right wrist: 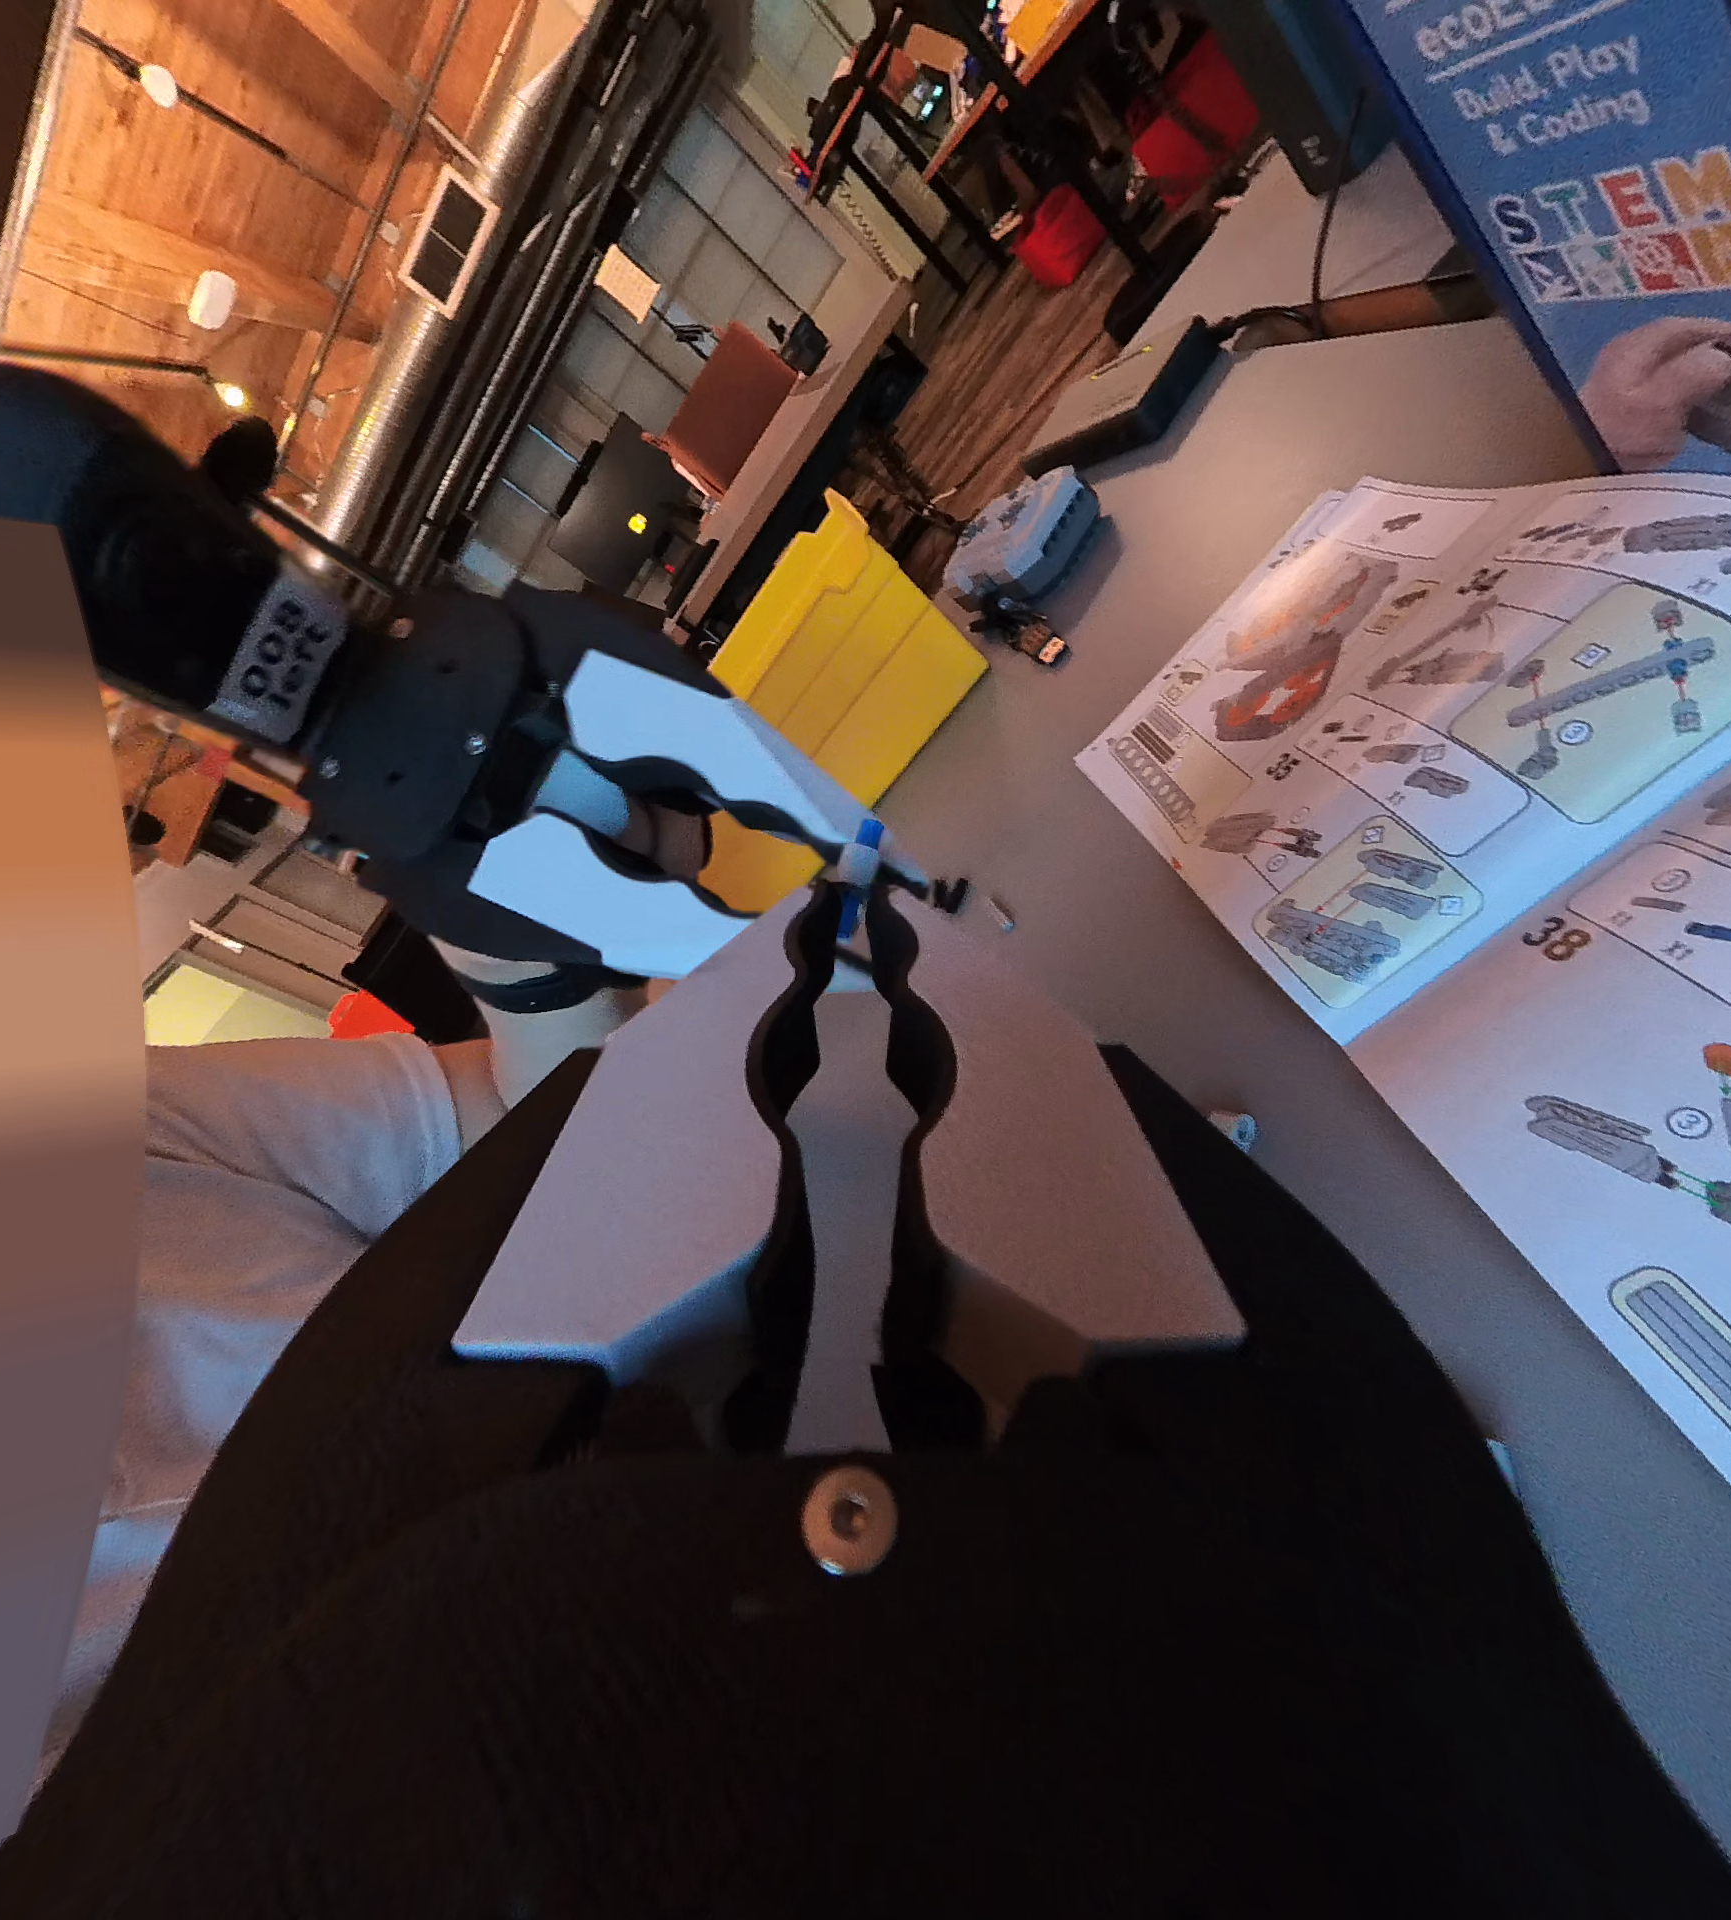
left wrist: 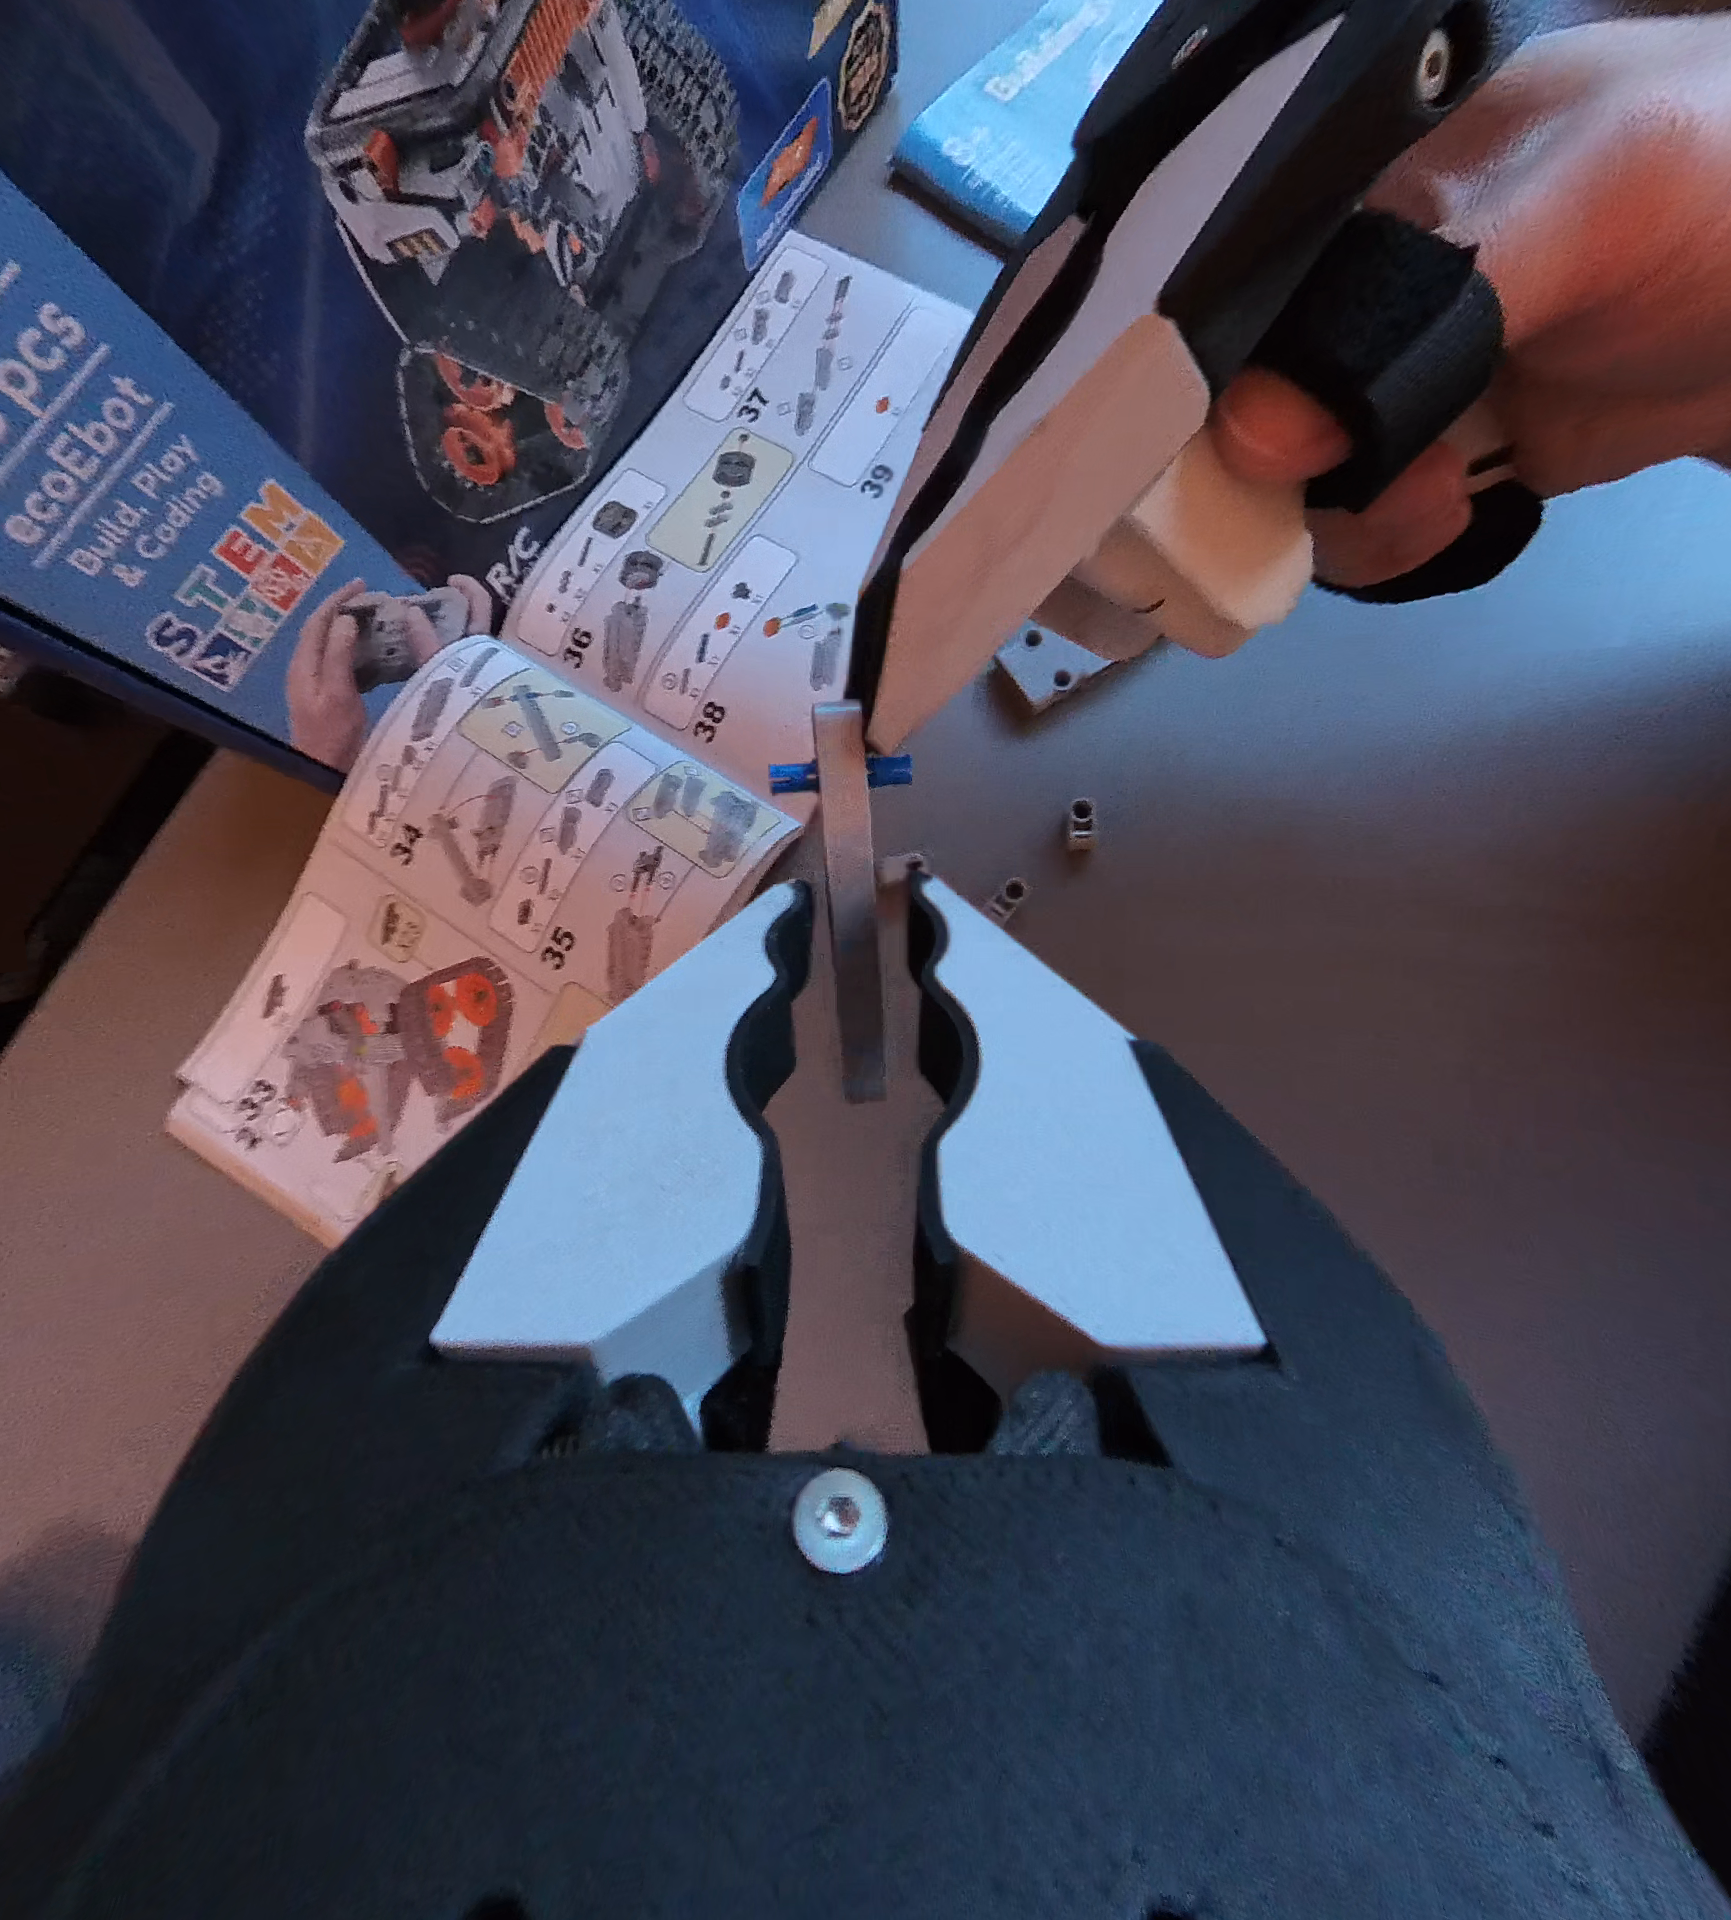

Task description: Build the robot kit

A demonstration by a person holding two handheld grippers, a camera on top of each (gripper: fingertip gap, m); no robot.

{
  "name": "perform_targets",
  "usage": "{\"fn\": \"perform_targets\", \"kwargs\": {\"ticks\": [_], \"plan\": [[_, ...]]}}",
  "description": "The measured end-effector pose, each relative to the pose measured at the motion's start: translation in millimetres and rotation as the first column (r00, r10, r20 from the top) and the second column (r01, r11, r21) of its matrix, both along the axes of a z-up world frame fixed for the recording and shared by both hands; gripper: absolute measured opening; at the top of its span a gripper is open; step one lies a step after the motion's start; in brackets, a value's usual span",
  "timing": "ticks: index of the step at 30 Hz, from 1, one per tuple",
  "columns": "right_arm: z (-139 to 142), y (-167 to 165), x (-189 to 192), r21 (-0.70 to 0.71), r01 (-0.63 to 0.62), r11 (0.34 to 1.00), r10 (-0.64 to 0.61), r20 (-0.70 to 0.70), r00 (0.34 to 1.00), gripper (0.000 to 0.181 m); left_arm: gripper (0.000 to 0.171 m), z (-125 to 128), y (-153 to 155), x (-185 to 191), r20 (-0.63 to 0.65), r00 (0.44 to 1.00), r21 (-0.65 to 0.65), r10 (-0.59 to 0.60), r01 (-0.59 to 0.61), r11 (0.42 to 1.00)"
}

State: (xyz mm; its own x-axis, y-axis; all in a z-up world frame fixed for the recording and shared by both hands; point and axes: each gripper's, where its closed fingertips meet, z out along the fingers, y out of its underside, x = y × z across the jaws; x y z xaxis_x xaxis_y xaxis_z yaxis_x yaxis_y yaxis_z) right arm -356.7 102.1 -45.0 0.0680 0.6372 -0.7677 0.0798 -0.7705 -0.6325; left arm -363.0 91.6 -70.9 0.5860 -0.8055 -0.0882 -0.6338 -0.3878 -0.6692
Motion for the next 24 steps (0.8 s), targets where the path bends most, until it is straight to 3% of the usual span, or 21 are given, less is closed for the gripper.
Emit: {"fn": "perform_targets", "kwargs": {"ticks": [1,4,8,11,13,15,18,22,24], "plan": [[3,-1,0,0.001,-0.01,1.0,0.01,-0.014,1.0,0.0,0.024,-1,-1,0,0.018,1.0,-0.027,0.002,-0.001,1.0],[4,-2,0,0.016,-0.011,1.0,0.012,-0.012,1.0,0.0,0.006,-6,-3,-1,0.031,0.999,-0.076,-0.02,0.022,0.997],[3,2,-1,0.07,0.023,0.997,-0.023,0.012,1.0,0.0,0.006,-10,3,-3,-0.031,0.999,-0.023,-0.015,0.014,1.0],[6,16,1,0.07,0.123,0.99,-0.124,0.009,0.992,0.036,0.006,-5,10,-5,-0.035,0.999,0.032,0.026,-0.025,0.999],[12,16,-2,0.067,0.159,0.985,-0.158,-0.016,0.987,0.039,0.006,-4,14,-5,-0.035,0.998,0.059,0.059,-0.057,0.997],[11,17,-8,0.069,0.213,0.975,-0.213,-0.008,0.977,0.037,0.006,-5,16,-2,-0.034,0.996,0.075,0.077,-0.074,0.994],[7,16,-12,0.119,0.258,0.959,-0.261,0.008,0.965,0.009,0.006,-8,16,3,-0.063,0.994,0.108,0.084,-0.077,0.991],[9,17,-9,0.138,0.242,0.96,-0.247,0.015,0.969,0.007,0.007,-6,17,5,-0.05,0.995,0.123,0.089,-0.082,0.989],[16,14,-7,0.127,0.199,0.972,-0.198,-0.022,0.98,0.007,0.025,-10,8,10,-0.02,0.999,0.046,0.043,-0.042,0.998]]}}
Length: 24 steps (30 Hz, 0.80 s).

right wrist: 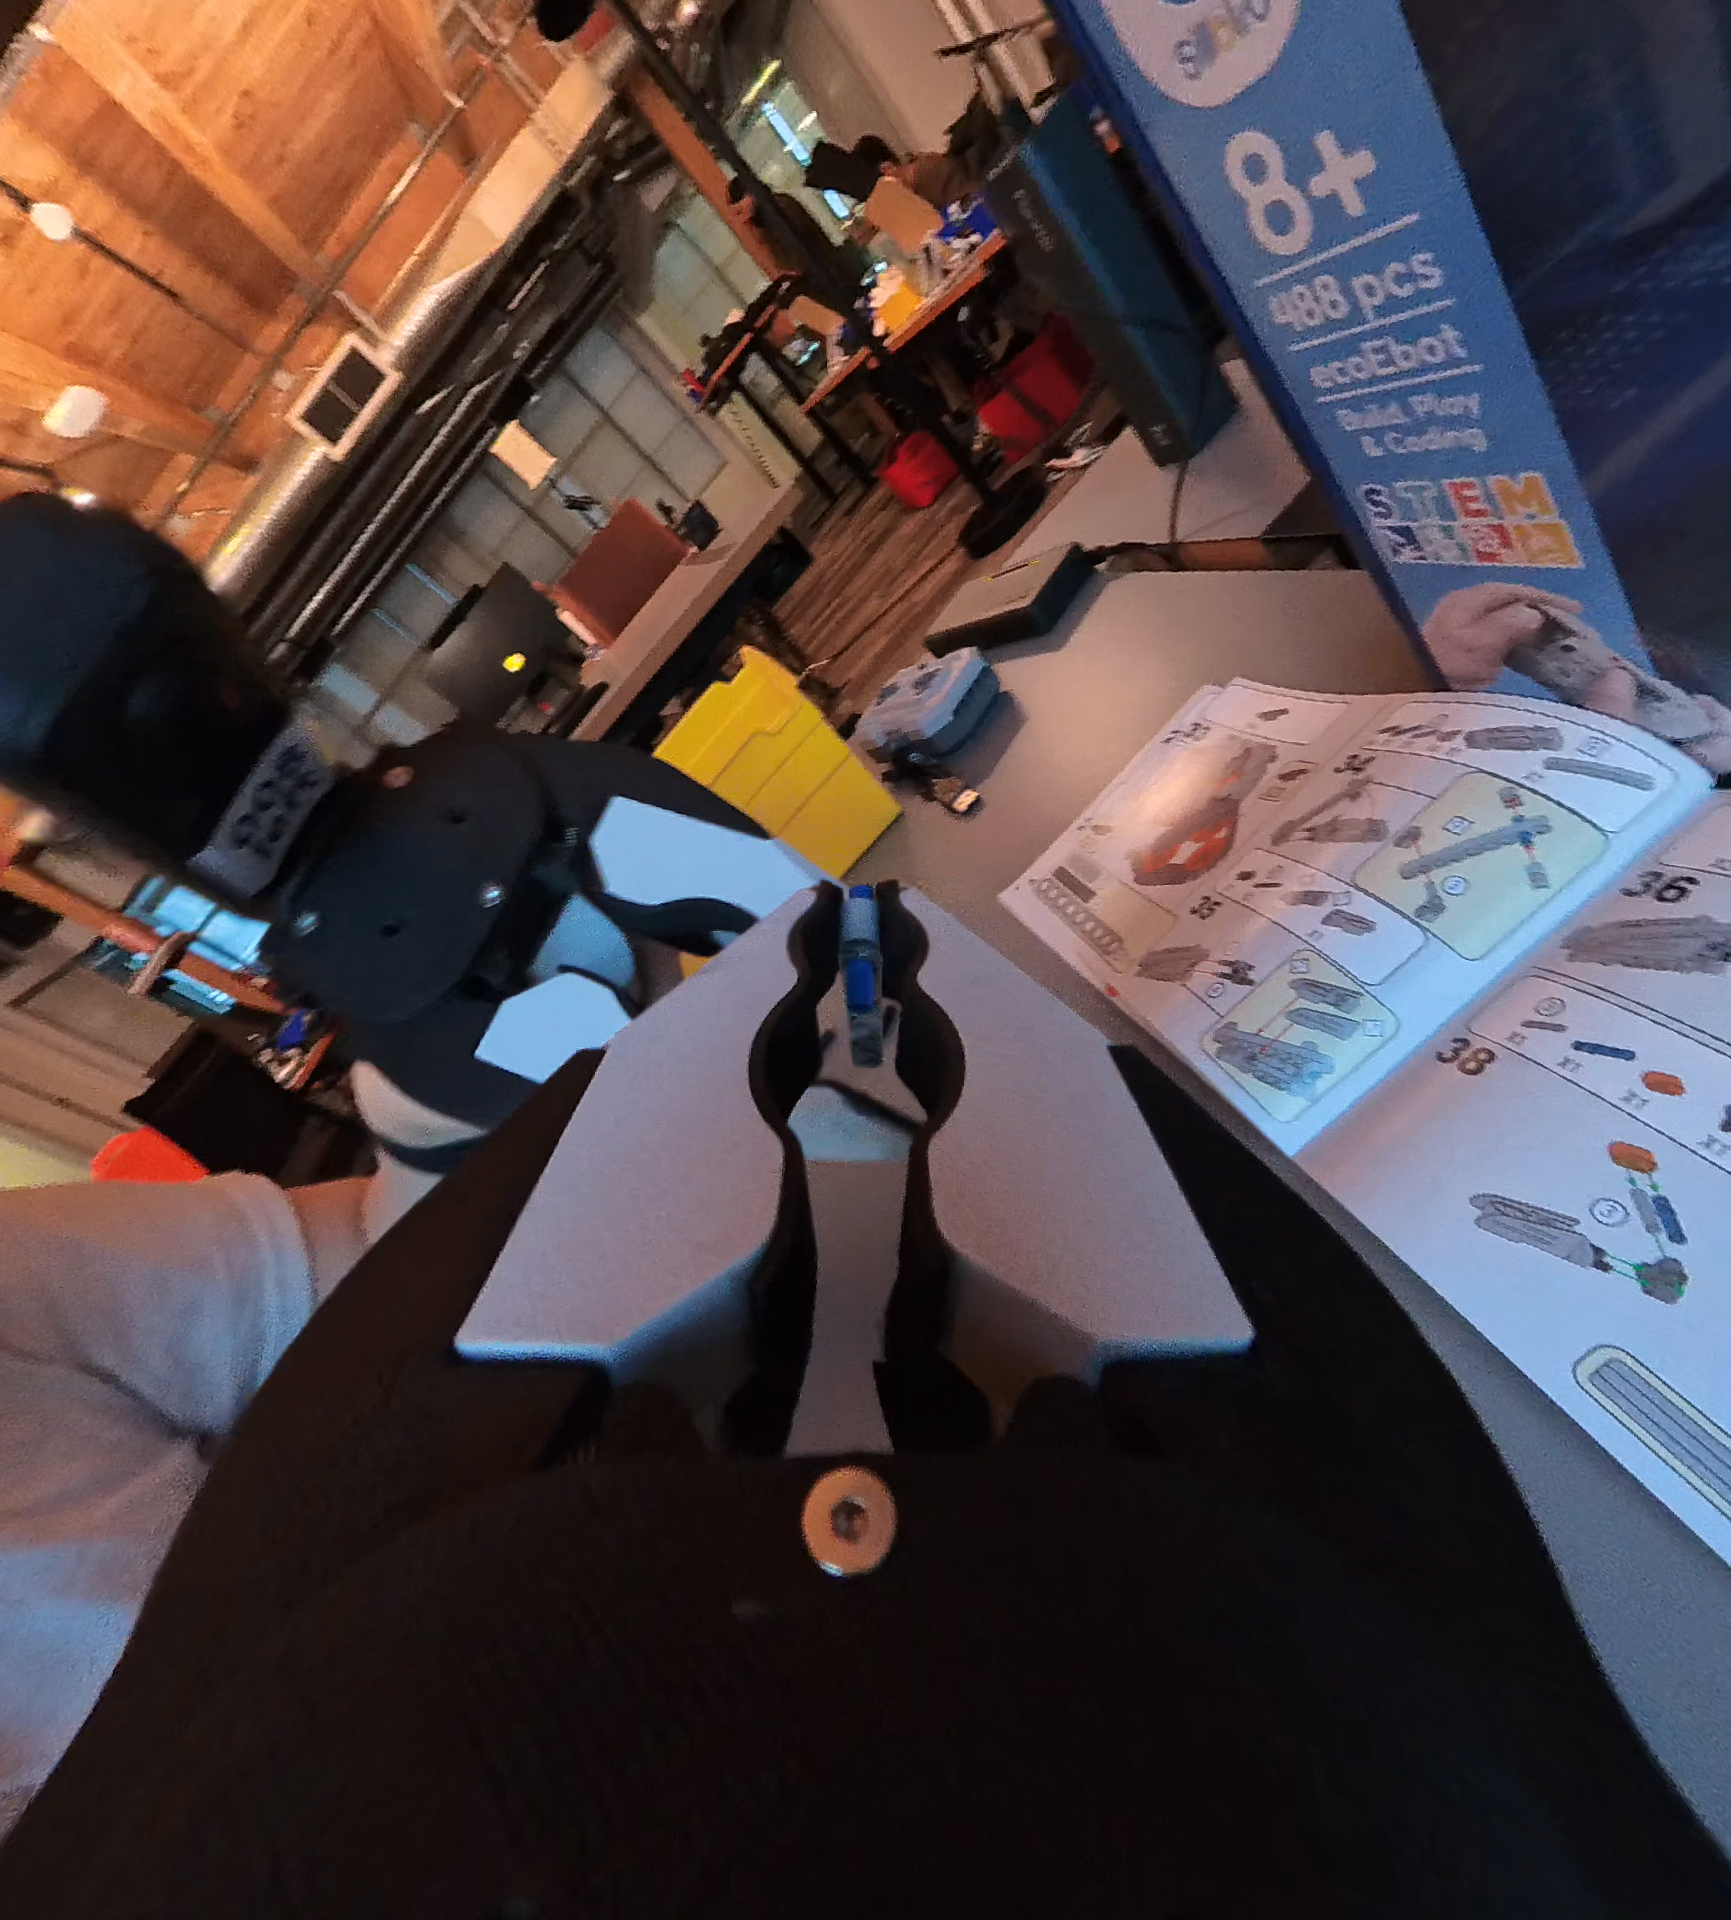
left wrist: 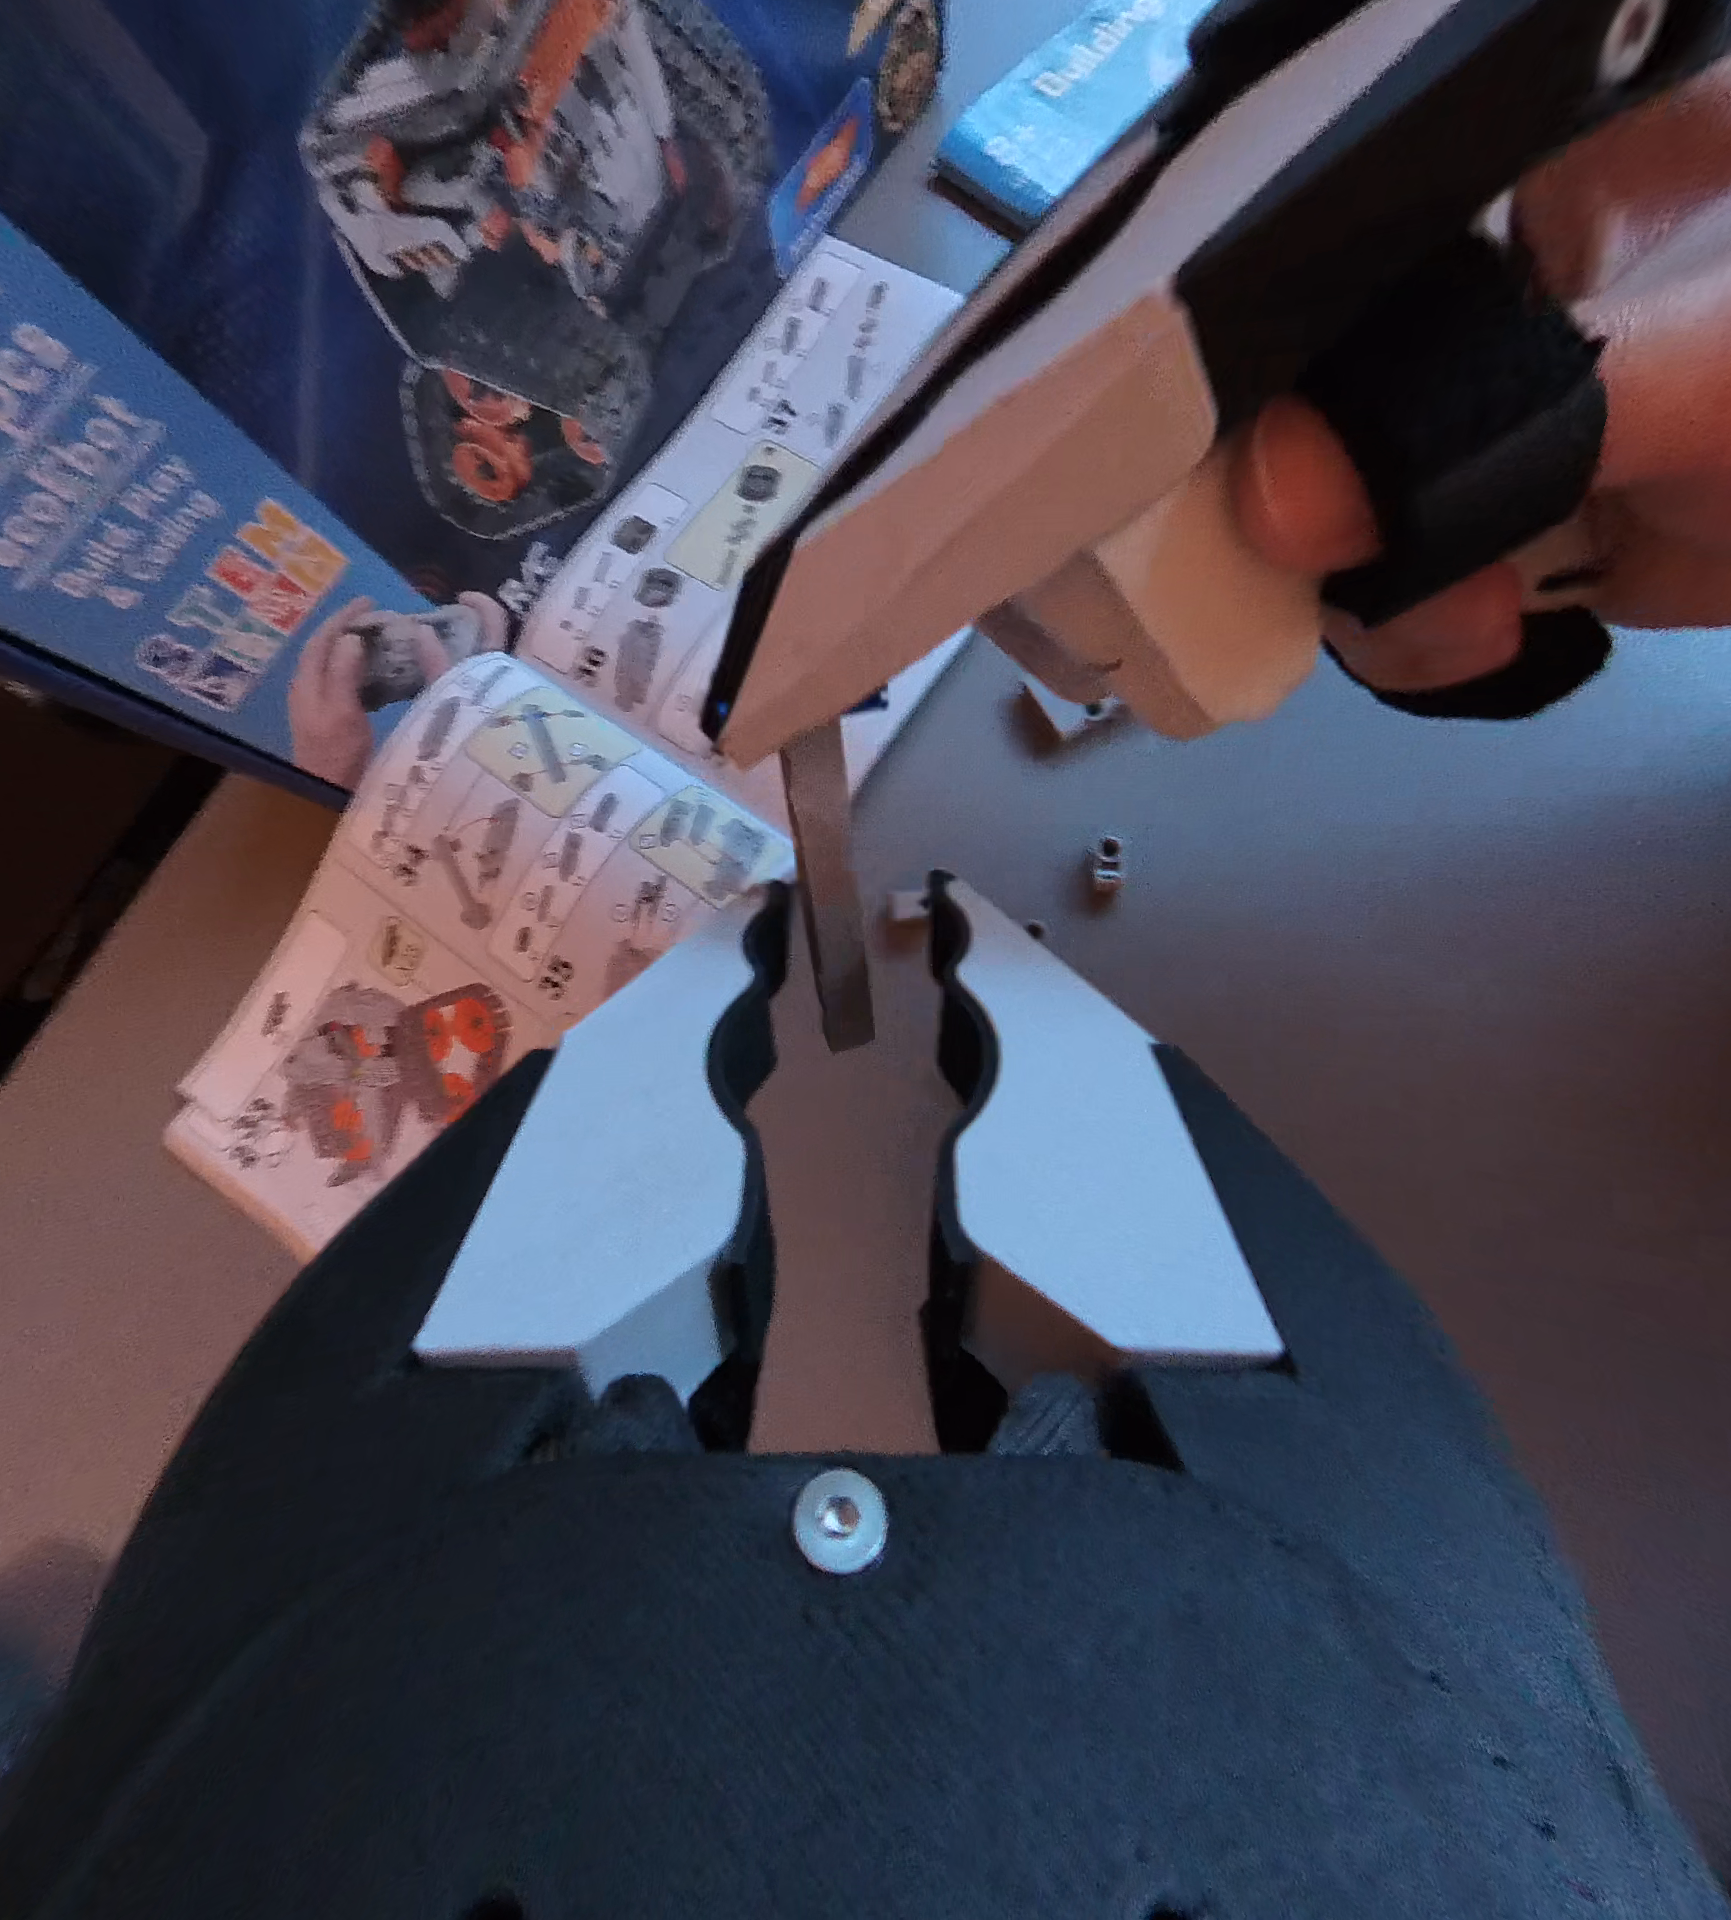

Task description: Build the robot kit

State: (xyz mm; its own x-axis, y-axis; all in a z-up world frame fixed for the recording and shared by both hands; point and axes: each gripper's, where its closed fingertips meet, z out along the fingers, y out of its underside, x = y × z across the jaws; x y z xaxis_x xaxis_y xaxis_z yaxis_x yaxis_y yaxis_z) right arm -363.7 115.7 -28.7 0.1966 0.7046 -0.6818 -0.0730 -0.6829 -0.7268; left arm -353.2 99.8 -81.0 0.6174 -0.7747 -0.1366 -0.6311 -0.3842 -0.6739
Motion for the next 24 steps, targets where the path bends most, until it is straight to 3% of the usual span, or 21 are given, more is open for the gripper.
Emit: {"fn": "perform_targets", "kwargs": {"ticks": [2,4,7,9,15,17,19,20,21,22,23,24], "plan": [[5,-7,1,0.009,-0.07,0.998,0.07,-0.006,0.998,0.007,0.031,0,-5,3,0.062,0.998,-0.083,-0.012,0.018,0.996],[6,-10,1,0.029,-0.1,0.995,0.099,0.01,0.995,0.007,0.009,6,-8,7,0.141,0.99,-0.118,-0.027,0.043,0.992],[16,-11,2,0.068,-0.109,0.992,0.112,-0.042,0.993,0.009,0.008,12,-8,9,0.164,0.985,-0.093,-0.049,0.065,0.994],[28,-5,6,0.094,-0.061,0.994,0.073,-0.128,0.989,0.03,0.008,17,-1,6,0.147,0.989,-0.038,-0.026,0.032,0.999],[22,-3,7,0.133,-0.065,0.989,0.08,-0.116,0.99,0.023,0.008,27,1,8,0.258,0.966,-0.065,0.018,-0.001,0.998],[23,-5,5,0.153,-0.061,0.986,0.08,-0.12,0.99,0.006,0.008,27,3,8,0.252,0.967,-0.058,0.021,-0.007,0.998],[27,-5,7,0.183,-0.049,0.982,0.071,-0.114,0.991,0.006,0.01,29,2,10,0.237,0.971,-0.014,-0.028,0.033,0.999],[32,-5,10,0.199,-0.046,0.979,0.069,-0.112,0.991,0.006,0.019,33,1,10,0.237,0.97,0.01,-0.058,0.057,0.998],[39,-3,16,0.223,-0.042,0.974,0.068,-0.108,0.992,0.006,0.039,37,1,9,0.244,0.967,0.028,-0.074,0.07,0.997],[47,-1,24,0.253,-0.035,0.967,0.061,-0.095,0.994,0.006,0.042,39,-1,7,0.249,0.964,0.028,-0.096,0.092,0.995],[52,1,32,0.288,-0.03,0.957,0.05,-0.065,0.997,0.006,0.028,35,-7,6,0.244,0.959,0.003,-0.145,0.149,0.989],[56,2,39,0.325,-0.031,0.945,0.04,-0.021,0.999,0.006,0.026,26,-13,3,0.226,0.955,-0.031,-0.192,0.205,0.978]]}}
